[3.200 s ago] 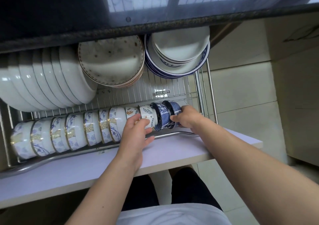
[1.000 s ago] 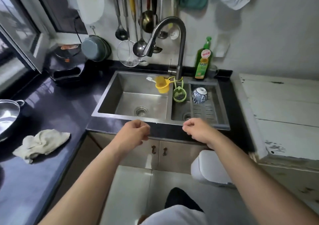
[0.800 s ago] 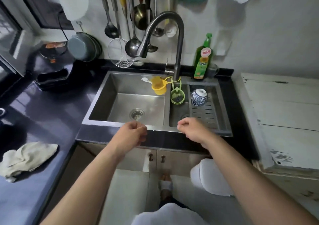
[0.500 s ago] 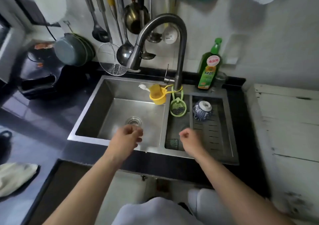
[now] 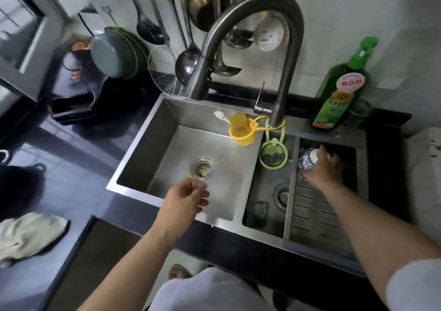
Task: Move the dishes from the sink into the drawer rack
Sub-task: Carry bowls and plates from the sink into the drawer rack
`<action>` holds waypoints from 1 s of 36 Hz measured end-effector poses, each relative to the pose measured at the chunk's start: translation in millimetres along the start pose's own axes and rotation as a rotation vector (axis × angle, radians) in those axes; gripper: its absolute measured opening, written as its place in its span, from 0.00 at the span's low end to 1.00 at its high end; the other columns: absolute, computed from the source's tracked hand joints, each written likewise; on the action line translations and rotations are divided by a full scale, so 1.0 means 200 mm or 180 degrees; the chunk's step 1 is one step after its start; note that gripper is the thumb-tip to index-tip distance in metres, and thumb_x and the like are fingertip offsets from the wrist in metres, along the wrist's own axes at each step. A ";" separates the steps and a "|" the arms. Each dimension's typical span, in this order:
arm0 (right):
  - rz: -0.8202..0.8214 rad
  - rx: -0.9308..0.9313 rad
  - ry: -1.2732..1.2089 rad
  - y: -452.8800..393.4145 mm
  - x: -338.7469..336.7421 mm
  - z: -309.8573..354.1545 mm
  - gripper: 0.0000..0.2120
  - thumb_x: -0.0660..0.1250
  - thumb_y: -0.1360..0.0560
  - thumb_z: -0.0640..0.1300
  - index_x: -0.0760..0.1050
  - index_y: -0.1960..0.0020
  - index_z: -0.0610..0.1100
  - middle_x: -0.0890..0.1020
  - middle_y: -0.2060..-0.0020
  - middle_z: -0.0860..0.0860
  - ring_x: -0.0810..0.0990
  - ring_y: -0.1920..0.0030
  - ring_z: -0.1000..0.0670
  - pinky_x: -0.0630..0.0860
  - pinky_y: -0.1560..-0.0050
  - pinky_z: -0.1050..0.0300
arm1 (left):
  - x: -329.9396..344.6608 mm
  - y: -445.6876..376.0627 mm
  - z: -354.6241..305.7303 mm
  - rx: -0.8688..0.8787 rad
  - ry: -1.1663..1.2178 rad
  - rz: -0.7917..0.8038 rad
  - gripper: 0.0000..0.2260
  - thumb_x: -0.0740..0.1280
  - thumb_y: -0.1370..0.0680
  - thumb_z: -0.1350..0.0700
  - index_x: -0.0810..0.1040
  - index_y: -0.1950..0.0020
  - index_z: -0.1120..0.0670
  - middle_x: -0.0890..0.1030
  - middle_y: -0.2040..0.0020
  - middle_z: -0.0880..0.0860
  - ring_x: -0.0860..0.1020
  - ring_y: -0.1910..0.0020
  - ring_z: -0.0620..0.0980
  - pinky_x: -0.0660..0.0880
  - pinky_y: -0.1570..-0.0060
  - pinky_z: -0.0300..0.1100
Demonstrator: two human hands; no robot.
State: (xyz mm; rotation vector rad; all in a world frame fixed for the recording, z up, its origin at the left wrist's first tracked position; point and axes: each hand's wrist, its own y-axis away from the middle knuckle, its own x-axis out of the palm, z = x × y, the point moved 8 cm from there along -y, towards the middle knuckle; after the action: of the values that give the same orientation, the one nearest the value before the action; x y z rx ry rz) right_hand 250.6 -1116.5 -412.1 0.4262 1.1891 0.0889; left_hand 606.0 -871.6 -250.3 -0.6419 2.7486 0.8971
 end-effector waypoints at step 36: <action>0.2306 -0.1210 -0.2755 1.28 0.09 0.58 0.44 0.76 0.33 0.60 0.59 0.22 0.59 0.75 0.31 0.59 0.75 0.31 0.59 0.70 0.26 0.50 | 0.48 0.05 0.10 -0.0993 0.1031 0.1395 0.15 0.70 0.23 0.43 0.76 0.39 0.46 0.85 0.48 0.54 0.83 0.54 0.53 0.79 0.49 0.54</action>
State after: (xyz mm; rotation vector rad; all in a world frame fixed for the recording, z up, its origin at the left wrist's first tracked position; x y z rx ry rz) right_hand 403.2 -909.4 -297.9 0.4673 0.1153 0.6748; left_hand 516.8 -885.7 -290.1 -0.2383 3.1352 1.4514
